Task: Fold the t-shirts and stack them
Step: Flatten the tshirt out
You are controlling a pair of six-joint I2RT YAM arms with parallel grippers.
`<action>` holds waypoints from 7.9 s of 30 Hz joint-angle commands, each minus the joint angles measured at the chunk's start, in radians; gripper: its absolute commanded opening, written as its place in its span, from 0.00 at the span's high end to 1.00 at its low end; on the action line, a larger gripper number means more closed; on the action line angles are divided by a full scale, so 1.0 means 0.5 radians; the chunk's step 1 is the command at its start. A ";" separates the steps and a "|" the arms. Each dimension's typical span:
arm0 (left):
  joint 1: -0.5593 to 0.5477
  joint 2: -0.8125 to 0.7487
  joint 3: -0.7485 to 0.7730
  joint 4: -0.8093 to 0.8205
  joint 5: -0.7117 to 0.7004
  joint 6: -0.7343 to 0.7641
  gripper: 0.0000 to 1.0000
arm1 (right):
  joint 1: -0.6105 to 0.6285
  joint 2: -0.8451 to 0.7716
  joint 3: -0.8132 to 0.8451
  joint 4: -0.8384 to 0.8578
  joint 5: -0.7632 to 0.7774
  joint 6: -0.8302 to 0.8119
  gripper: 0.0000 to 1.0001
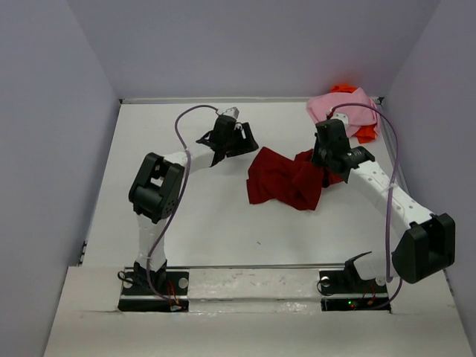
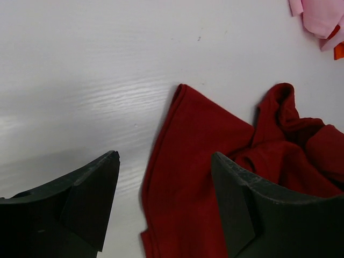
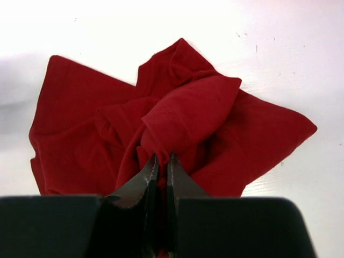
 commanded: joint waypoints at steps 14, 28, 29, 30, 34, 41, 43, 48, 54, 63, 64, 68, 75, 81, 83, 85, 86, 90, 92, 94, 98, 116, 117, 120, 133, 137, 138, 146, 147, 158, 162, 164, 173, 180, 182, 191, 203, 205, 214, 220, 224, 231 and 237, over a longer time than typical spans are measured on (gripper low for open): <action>-0.246 0.677 0.760 -0.254 -0.284 0.120 0.29 | -0.009 -0.275 -0.164 0.157 -0.104 0.120 1.00; -0.279 0.902 1.079 -0.435 -0.342 0.227 0.69 | -0.009 -0.272 -0.127 0.154 -0.134 0.101 1.00; -0.276 0.911 1.094 -0.456 -0.333 0.233 0.70 | -0.009 -0.266 -0.121 0.154 -0.125 0.101 1.00; -0.279 0.923 1.116 -0.469 -0.333 0.240 0.73 | -0.009 -0.257 -0.112 0.157 -0.119 0.095 1.00; -0.279 0.932 1.134 -0.487 -0.333 0.264 0.90 | -0.009 -0.226 -0.096 0.154 -0.104 0.089 1.00; -0.273 0.917 1.134 -0.512 -0.183 0.341 0.66 | -0.009 -0.183 -0.063 0.157 -0.122 0.092 1.00; -0.270 0.862 1.079 -0.509 -0.164 0.393 0.36 | -0.009 -0.174 -0.053 0.157 -0.131 0.086 1.00; -0.246 0.752 0.978 -0.447 -0.094 0.534 0.24 | -0.027 -0.165 -0.059 0.157 -0.165 0.092 1.00; -0.249 0.922 1.174 -0.756 -0.195 0.611 0.32 | -0.027 -0.162 -0.038 0.157 -0.153 0.077 1.00; -0.368 1.101 1.486 -1.058 -0.529 0.715 0.40 | -0.027 -0.165 -0.053 0.157 -0.162 0.092 1.00; -0.377 1.119 1.517 -1.097 -0.539 0.727 0.41 | -0.027 -0.168 -0.056 0.157 -0.162 0.086 1.00; -0.414 1.172 1.619 -1.150 -0.499 0.752 0.41 | -0.027 -0.189 -0.062 0.157 -0.150 0.086 1.00; -0.436 1.227 1.723 -1.211 -0.499 0.743 0.53 | -0.027 -0.186 -0.041 0.157 -0.156 0.080 1.00; -0.436 1.233 1.735 -1.223 -0.502 0.712 1.00 | -0.027 -0.186 -0.029 0.163 -0.153 0.086 1.00; -0.430 1.224 1.735 -1.233 -0.499 0.703 1.00 | -0.027 -0.180 -0.017 0.163 -0.162 0.074 1.00; -0.360 1.141 1.714 -1.245 -0.508 0.660 1.00 | -0.027 -0.156 0.023 0.173 -0.202 0.022 1.00; -0.320 0.995 1.681 -1.196 -0.475 0.648 1.00 | -0.027 -0.140 0.048 0.179 -0.229 0.006 1.00; -0.031 0.504 1.401 -1.000 -0.419 0.608 1.00 | -0.027 -0.015 0.186 0.289 -0.532 -0.156 1.00; 0.171 0.331 1.361 -1.009 -0.422 0.629 1.00 | -0.027 0.078 0.290 0.362 -0.745 -0.264 1.00; 0.303 0.089 1.349 -1.024 -0.398 0.654 1.00 | -0.027 0.127 0.345 0.402 -0.950 -0.258 1.00; 0.521 -0.218 1.321 -1.106 -0.333 0.770 1.00 | -0.027 0.222 0.425 0.455 -1.045 -0.212 1.00; 0.616 -0.859 -0.065 -0.908 -0.216 0.611 1.00 | -0.027 0.302 0.164 0.231 -1.168 -0.147 0.09; 0.616 -0.868 -0.090 -0.904 -0.220 0.605 1.00 | 0.006 0.302 0.216 0.225 -1.244 -0.175 0.09; 0.616 -0.881 -0.197 -0.923 -0.293 0.532 1.00 | 0.266 0.341 0.430 0.216 -1.227 -0.423 0.11; 0.767 -1.083 -0.532 -0.868 -0.545 0.191 1.00 | 0.804 1.513 1.465 0.136 -0.512 -0.421 0.19; 0.801 -1.126 -0.575 -0.855 -0.502 0.227 1.00 | 0.804 1.789 1.720 0.010 -0.463 -0.439 0.21; 0.816 -1.144 -0.590 -0.852 -0.496 0.249 1.00 | 0.804 1.832 1.735 -0.002 -0.435 -0.460 0.23; 0.920 -1.215 -0.664 -0.825 -0.441 0.335 1.00 | 0.804 1.824 1.656 -0.011 -0.181 -0.485 1.00; 0.926 -1.218 -0.667 -0.825 -0.440 0.341 1.00 | 0.804 1.781 1.637 -0.011 -0.138 -0.473 1.00; 1.092 -1.132 -0.428 -0.818 -0.419 0.485 1.00 | 0.703 0.649 1.080 -0.002 0.080 -0.166 1.00; 1.104 -1.142 -0.345 -0.846 -0.483 0.528 1.00 | 0.639 0.208 0.580 0.031 0.096 -0.068 1.00; 1.110 -1.160 -0.338 -0.858 -0.493 0.519 1.00 | 0.617 -0.020 0.261 0.013 0.074 -0.013 1.00; 1.117 -1.215 -0.338 -0.901 -0.431 0.497 1.00 | 0.599 -0.674 -0.685 -0.263 -0.180 0.717 0.51; 1.117 -1.264 -0.473 -0.874 -0.355 0.522 1.00 | 0.599 -0.233 -0.155 -0.459 -0.269 0.350 0.19; 1.117 -1.273 -0.513 -0.862 -0.345 0.522 1.00 | 0.599 -0.043 0.212 -0.478 -0.239 0.246 0.19; 1.117 -1.332 -0.578 -0.819 -0.339 0.531 1.00 | 0.580 1.080 1.011 -0.199 -0.380 -0.380 0.25; 1.117 -1.424 -0.602 -0.846 -0.373 0.553 1.00 | 0.418 1.366 1.051 -0.147 -0.248 -0.430 0.78; 1.117 -1.415 -0.593 -0.846 -0.370 0.553 1.00 | 0.393 1.333 1.045 -0.143 -0.202 -0.442 0.97; 1.120 -1.375 -0.513 -0.883 -0.443 0.586 1.00 | 0.157 0.882 0.873 -0.116 -0.278 -0.402 0.98; 1.132 -1.369 -0.486 -0.904 -0.493 0.599 1.00 | 0.102 0.578 0.534 0.093 -0.601 -0.454 0.91; 1.141 -1.372 -0.470 -0.920 -0.502 0.605 1.00 | 0.065 0.615 0.373 0.114 -0.585 -0.427 0.98; 1.141 -1.411 -0.510 -0.950 -0.563 0.608 1.00 | -0.072 0.551 0.168 0.111 -0.245 -0.197 1.00; 1.169 -1.418 -0.483 -0.975 -0.609 0.632 1.00 | -0.306 0.333 0.121 0.111 -0.254 -0.208 1.00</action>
